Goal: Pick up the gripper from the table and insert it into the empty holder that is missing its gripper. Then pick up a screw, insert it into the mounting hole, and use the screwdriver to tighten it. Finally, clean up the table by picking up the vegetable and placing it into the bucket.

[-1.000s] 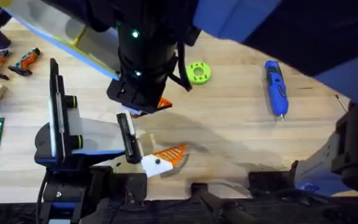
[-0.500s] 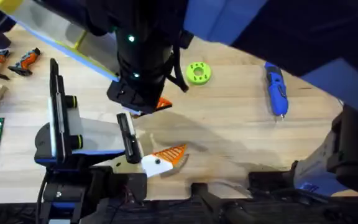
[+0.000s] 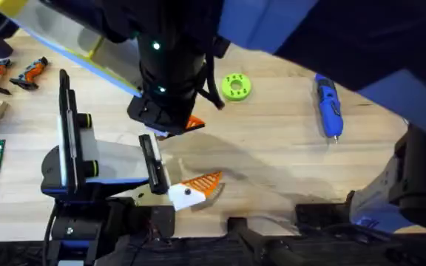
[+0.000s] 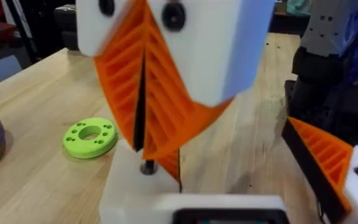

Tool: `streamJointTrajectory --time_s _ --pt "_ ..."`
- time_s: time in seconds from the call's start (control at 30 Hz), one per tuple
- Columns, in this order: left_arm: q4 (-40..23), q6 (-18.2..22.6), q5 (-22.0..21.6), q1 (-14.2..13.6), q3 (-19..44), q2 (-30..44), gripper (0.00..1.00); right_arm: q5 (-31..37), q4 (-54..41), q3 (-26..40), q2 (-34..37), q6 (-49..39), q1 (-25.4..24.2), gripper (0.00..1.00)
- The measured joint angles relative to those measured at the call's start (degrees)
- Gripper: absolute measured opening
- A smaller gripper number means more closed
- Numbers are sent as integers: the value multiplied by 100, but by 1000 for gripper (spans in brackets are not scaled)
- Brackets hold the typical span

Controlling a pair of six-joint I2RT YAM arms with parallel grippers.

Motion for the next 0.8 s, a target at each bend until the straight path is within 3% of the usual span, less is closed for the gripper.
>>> streamJointTrajectory --time_s 0.7,0.73,0.8 --pt "-4 -24 4 0 0 2 985 0 -22 4 200 0 0 7" --pt "-4 -22 4 0 0 2 985 -2 -30 4 201 8 0 91" --pt "-2 -25 3 0 0 2 985 -2 -36 4 199 -3 0 368"
